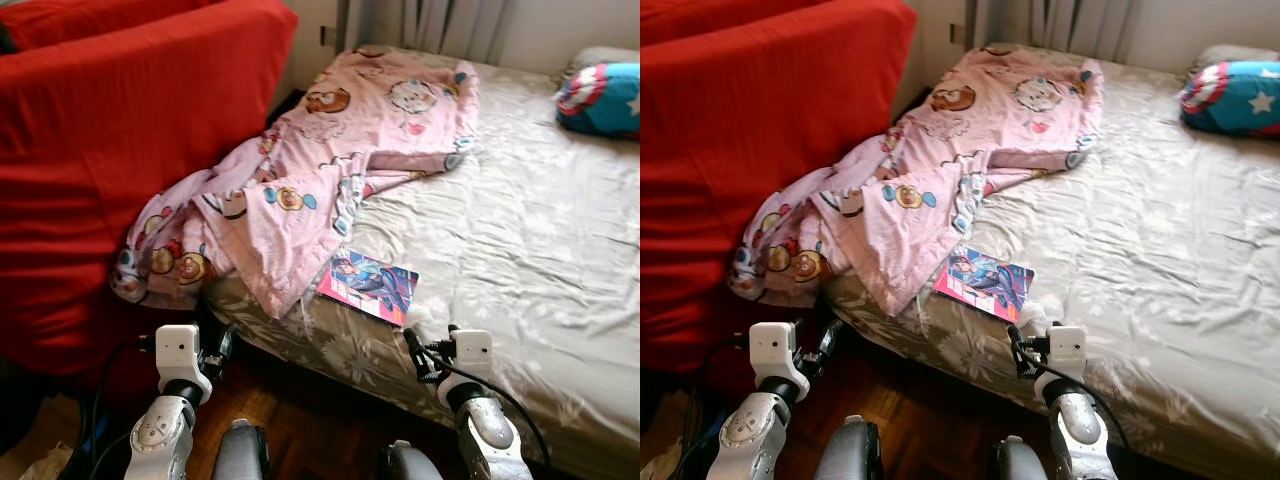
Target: Clean up the room
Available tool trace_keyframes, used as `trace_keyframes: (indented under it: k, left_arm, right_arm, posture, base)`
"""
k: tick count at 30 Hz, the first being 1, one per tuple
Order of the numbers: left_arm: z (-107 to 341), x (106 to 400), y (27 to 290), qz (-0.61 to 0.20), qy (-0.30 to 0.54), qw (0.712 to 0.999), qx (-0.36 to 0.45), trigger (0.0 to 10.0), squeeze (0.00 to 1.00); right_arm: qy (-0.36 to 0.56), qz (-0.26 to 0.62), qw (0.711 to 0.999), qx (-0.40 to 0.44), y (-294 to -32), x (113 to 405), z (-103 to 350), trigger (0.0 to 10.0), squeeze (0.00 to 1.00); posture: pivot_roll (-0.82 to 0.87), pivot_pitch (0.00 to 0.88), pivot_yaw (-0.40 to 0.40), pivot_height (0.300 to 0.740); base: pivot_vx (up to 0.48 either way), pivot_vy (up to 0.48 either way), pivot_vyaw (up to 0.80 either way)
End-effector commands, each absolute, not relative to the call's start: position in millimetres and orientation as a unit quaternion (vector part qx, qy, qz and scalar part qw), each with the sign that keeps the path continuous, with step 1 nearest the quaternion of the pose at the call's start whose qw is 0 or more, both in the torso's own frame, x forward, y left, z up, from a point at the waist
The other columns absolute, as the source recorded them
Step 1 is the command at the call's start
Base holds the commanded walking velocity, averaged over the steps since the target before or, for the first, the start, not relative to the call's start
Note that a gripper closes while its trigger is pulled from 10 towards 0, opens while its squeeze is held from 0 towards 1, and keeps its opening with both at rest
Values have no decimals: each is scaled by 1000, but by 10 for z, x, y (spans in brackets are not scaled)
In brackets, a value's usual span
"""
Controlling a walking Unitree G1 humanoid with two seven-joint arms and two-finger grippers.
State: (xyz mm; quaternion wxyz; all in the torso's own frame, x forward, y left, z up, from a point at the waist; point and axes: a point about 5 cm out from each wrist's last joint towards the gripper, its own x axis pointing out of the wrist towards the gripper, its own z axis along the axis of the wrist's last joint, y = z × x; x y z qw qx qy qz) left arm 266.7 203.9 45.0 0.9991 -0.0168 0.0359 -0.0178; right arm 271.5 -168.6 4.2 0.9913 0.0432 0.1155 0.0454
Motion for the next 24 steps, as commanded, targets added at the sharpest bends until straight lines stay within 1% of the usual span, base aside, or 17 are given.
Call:
trace_keyframes:
  k: [1, 4, 8, 21, 24]
  left_arm:
    - [420, 2622, 2051, -19, 45, 999, -20, 10000, 0]
    - [418, 2619, 2052, -18, 47, 999, -21, 10000, 0]
    - [417, 2614, 2051, -17, 48, 998, -23, 10000, 0]
    - [405, 2585, 2040, -25, 57, 998, -25, 10000, 0]
    - [400, 2574, 2033, -28, 59, 998, -22, 10000, 0]
  right_arm:
    - [116, 42, 991, 43, -1698, 2705, 39, 10000, 0]
    - [125, 41, 990, 41, -1699, 2706, 25, 10000, 0]
    - [119, 42, 991, 45, -1694, 2702, 34, 10000, 0]
    - [123, 54, 990, 48, -1637, 2690, 17, 10000, 0]
    - [124, 58, 990, 45, -1631, 2686, 15, 10000, 0]
  posture:
    - [-1, 163, -12, 628]
    - [-1, 163, -12, 628]
    - [1, 167, -13, 613]
    - [2, 173, -11, 613]
    - [1, 174, -10, 613]
  base:
    - [0, 0, 0]
    - [0, 0, 0]
    - [0, 0, 0]
    - [0, 0, 0]
    - [271, 0, 0]
